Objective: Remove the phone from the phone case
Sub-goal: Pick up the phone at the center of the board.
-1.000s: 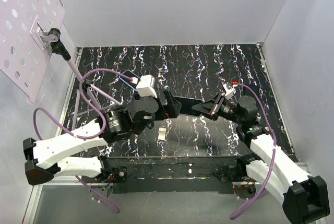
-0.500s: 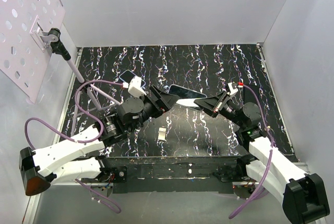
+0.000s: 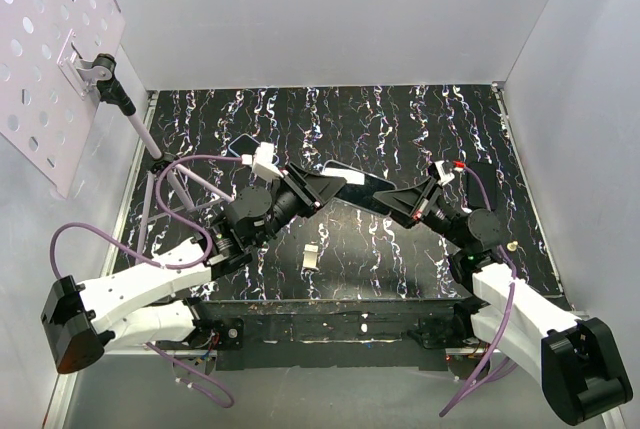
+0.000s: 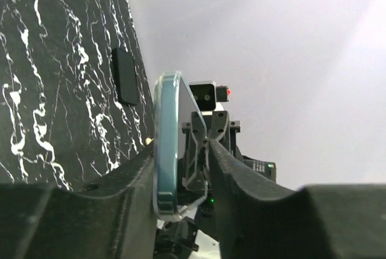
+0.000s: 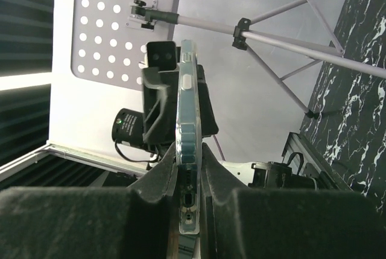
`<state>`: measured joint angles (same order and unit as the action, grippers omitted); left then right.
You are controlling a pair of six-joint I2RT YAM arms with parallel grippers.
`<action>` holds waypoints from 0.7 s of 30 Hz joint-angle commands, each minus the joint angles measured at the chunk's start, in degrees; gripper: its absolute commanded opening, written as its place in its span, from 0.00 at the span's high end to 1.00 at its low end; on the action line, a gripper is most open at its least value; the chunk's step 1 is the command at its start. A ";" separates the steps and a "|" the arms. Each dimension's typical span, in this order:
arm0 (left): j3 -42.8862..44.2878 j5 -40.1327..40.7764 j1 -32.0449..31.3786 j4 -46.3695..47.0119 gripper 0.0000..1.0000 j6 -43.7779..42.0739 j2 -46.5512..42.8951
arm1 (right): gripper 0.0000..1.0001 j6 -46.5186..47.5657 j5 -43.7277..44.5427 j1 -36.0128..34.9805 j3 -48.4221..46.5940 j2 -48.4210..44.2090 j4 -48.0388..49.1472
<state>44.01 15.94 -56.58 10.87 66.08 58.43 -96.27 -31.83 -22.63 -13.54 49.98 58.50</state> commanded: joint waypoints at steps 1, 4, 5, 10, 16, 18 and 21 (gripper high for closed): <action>-1.12 -2.76 1.20 8.54 0.77 -0.34 1.06 | 0.99 -1.91 -2.53 -0.83 -0.26 -0.84 7.50; -0.42 -3.46 1.47 9.25 0.85 -1.04 1.77 | 0.99 -1.73 -3.14 -1.01 0.44 -1.28 7.59; -0.33 -3.64 1.56 9.60 0.86 -1.48 2.03 | 0.99 -1.56 -3.49 -1.01 0.53 -1.55 7.42; -0.59 -7.41 3.57 10.31 1.00 -4.28 1.25 | 0.56 6.59 -14.01 -1.45 -3.14 -1.64 -3.87; 1.87 -28.03 12.27 3.36 1.00 -12.03 -0.69 | 0.21 44.44 -18.63 -1.45 -17.19 -6.82 -57.53; 2.57 -36.21 15.17 3.72 1.00 -12.56 -0.26 | 0.19 53.69 -18.08 -1.45 -20.72 -7.35 -67.00; 6.42 -47.81 17.55 1.27 1.00 -14.49 2.99 | 0.19 56.28 -24.82 -1.45 -21.44 -6.74 -64.58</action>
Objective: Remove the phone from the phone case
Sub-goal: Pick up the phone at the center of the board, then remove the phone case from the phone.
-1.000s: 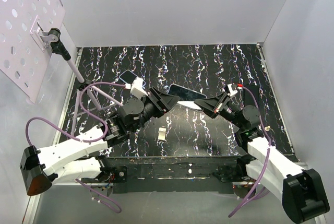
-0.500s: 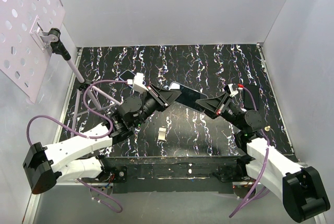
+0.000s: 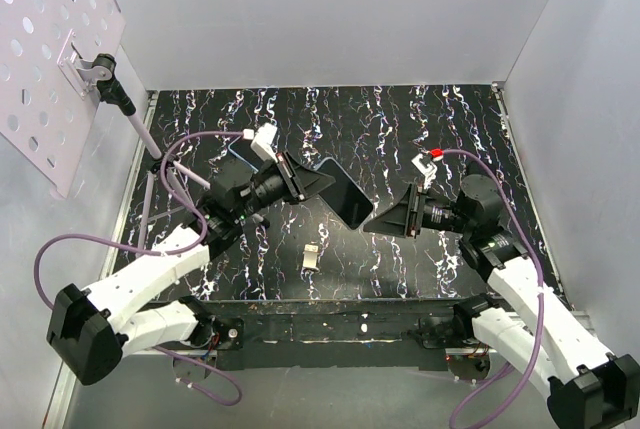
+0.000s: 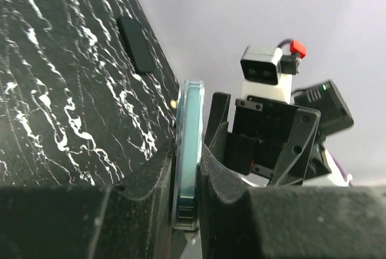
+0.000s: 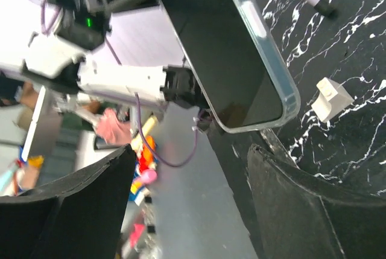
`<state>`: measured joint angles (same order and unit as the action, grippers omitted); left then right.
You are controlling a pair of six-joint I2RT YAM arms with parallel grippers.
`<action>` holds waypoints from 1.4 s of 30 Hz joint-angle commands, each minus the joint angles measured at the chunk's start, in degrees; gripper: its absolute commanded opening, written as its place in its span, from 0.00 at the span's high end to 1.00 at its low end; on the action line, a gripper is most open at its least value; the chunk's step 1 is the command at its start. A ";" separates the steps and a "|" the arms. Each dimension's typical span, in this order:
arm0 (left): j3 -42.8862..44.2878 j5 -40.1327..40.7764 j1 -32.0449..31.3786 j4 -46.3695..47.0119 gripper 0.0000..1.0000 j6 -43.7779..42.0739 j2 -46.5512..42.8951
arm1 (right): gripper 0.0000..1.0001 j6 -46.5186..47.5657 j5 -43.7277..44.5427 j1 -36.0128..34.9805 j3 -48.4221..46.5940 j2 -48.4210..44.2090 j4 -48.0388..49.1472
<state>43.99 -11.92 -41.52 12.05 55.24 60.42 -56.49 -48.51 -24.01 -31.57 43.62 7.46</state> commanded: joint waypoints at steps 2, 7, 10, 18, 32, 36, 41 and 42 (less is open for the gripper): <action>8.91 -26.45 3.11 -0.72 1.00 -3.92 3.29 | 0.20 14.84 -11.24 -0.07 -2.80 0.76 -9.42; 10.15 -34.56 3.46 6.66 1.00 1.52 6.11 | 0.27 13.25 -11.61 -0.51 -3.23 2.79 -5.00; 11.73 -36.41 3.46 5.09 1.00 1.54 7.16 | 0.29 13.78 -9.85 -0.51 -3.67 2.09 -6.94; 15.95 -37.91 3.46 -4.85 1.00 -2.51 9.10 | 0.38 10.96 -8.89 -4.19 -3.32 1.38 -3.33; 7.53 -31.50 3.20 7.62 0.75 9.52 10.15 | 0.99 -8.80 2.55 -7.37 4.06 -0.03 24.68; 6.72 -30.27 2.58 10.10 0.66 11.73 10.33 | 0.99 -11.71 1.58 -7.54 4.50 2.17 29.09; 8.74 -29.39 2.14 9.04 0.67 10.94 10.94 | 0.99 -11.72 1.49 -7.98 4.42 2.62 29.01; 9.01 -29.30 1.97 9.13 0.72 11.03 11.20 | 0.99 -11.37 1.49 -8.07 4.24 2.53 28.31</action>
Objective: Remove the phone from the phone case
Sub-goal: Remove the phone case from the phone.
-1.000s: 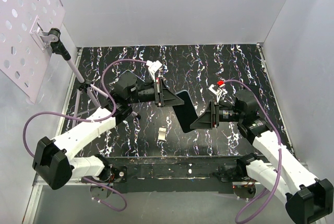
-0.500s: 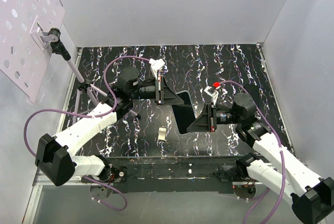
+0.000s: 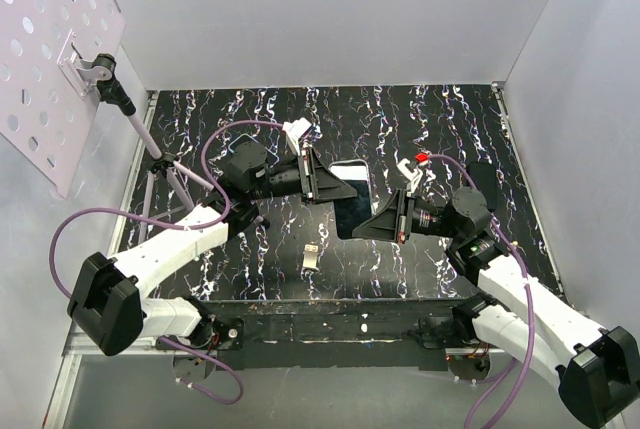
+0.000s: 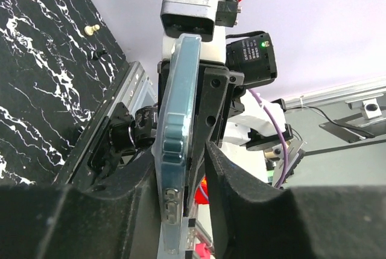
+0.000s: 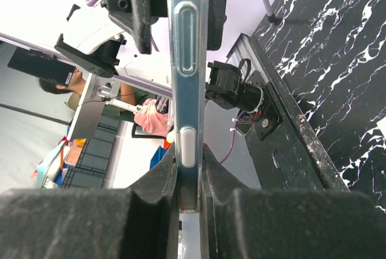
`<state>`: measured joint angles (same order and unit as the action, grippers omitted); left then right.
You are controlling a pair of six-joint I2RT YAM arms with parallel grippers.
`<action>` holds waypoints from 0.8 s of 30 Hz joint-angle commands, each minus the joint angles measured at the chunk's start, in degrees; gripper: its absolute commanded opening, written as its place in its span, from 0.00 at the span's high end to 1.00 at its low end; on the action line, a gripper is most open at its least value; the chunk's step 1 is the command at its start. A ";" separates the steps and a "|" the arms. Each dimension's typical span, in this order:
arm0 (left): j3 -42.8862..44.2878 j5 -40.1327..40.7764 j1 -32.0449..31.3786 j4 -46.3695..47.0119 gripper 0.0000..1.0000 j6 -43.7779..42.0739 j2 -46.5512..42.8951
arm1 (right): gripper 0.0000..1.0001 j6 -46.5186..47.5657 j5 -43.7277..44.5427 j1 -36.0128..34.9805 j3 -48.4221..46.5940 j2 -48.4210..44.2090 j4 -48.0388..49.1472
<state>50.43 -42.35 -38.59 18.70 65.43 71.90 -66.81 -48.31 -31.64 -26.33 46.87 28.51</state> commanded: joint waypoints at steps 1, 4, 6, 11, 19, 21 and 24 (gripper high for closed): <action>2.82 1.13 -1.05 2.57 0.80 1.01 0.17 | 0.99 -0.61 1.29 -0.53 -1.27 -0.64 6.48; 3.79 0.60 -1.58 2.92 1.00 1.63 2.01 | 0.99 0.88 0.86 -0.79 -2.06 -0.55 4.36; 4.76 0.16 -1.49 1.44 1.00 1.28 2.37 | 0.99 3.86 0.68 -0.79 -3.63 -0.82 0.17; 9.67 -0.36 -1.49 -7.26 1.00 -3.63 1.49 | 0.53 21.86 -0.64 -0.71 -11.81 -1.69 -30.40; 12.40 -6.69 -0.44 -9.55 1.00 -5.39 2.02 | 0.41 26.20 -4.50 -0.71 -12.61 -5.74 -33.87; 12.76 -6.78 -0.44 -10.44 1.00 -6.36 1.58 | 0.43 25.68 -6.26 -0.70 -12.43 -6.09 -32.83; 12.23 -7.83 -0.52 -8.60 1.00 -5.93 1.14 | 0.45 22.78 -8.72 -0.62 -10.95 -6.97 -26.08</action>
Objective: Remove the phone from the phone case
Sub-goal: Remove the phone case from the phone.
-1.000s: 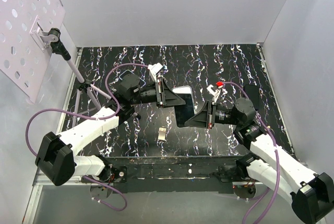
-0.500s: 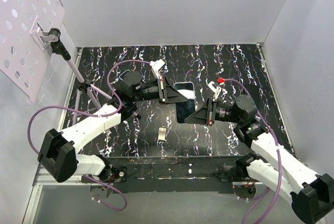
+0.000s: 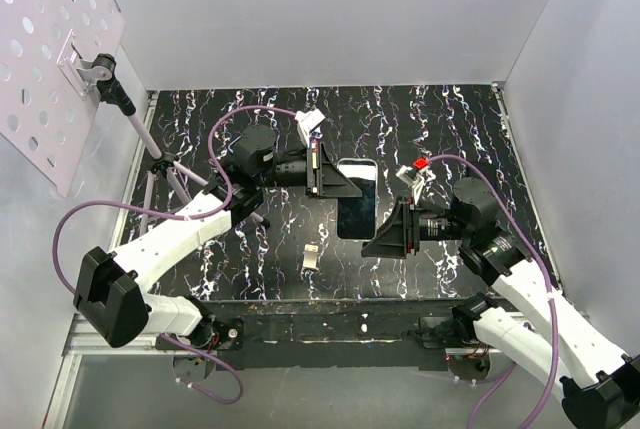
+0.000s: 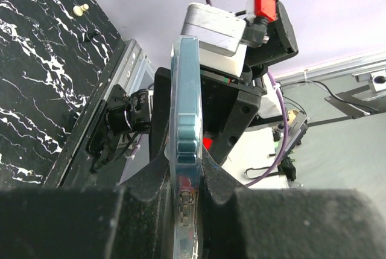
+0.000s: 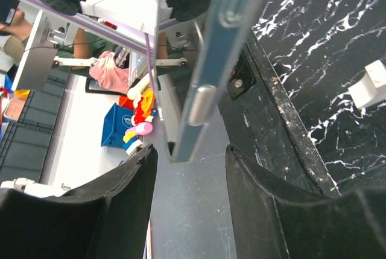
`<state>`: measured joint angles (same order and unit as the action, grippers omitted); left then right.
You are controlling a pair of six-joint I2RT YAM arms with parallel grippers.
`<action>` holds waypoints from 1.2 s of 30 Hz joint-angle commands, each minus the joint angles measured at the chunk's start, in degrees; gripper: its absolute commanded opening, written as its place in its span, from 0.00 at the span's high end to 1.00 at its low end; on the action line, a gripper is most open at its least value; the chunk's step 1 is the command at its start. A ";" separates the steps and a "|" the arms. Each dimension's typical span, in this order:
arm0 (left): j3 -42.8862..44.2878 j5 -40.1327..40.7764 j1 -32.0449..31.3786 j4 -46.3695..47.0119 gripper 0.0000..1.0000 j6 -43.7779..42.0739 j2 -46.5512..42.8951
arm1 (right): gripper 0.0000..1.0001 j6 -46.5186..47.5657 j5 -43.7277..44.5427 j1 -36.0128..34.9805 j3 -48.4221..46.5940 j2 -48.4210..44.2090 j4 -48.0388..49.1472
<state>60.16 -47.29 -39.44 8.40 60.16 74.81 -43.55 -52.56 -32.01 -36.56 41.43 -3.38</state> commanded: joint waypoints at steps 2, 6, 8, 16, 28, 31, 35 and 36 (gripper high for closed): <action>2.59 -3.16 0.33 1.88 1.00 -0.66 -2.12 | 0.46 -2.76 -5.10 -0.33 0.34 -2.05 10.12; 2.42 -2.99 0.42 2.32 1.00 -0.31 -2.30 | 0.52 -5.49 -5.28 -0.33 0.69 -1.44 14.27; 1.89 -2.99 0.42 4.15 1.00 0.92 -2.38 | 0.56 -6.63 -5.80 -0.33 0.70 -0.48 16.11; 0.40 -4.74 0.33 9.78 1.00 4.87 -3.08 | 0.69 -7.95 -6.24 -0.33 1.58 0.32 20.86; -0.39 -12.21 0.42 24.18 1.00 17.52 -0.45 | 0.99 14.17 -8.62 -2.26 -1.05 -0.65 18.42; -1.18 -12.21 0.24 27.89 1.00 20.78 0.60 | 0.99 20.24 -5.90 -4.46 -5.70 0.49 13.41; -1.71 -10.90 0.24 30.61 1.00 23.68 1.30 | 0.99 24.21 -3.43 -6.66 -10.54 2.16 10.15; -1.45 -10.72 0.24 30.71 1.00 24.12 1.39 | 0.99 24.74 -3.26 -7.01 -11.42 2.51 10.06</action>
<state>58.48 -58.43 -38.61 34.59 73.67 76.58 -31.81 -57.56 -37.04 -42.26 42.98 6.22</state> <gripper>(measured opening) 0.117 0.164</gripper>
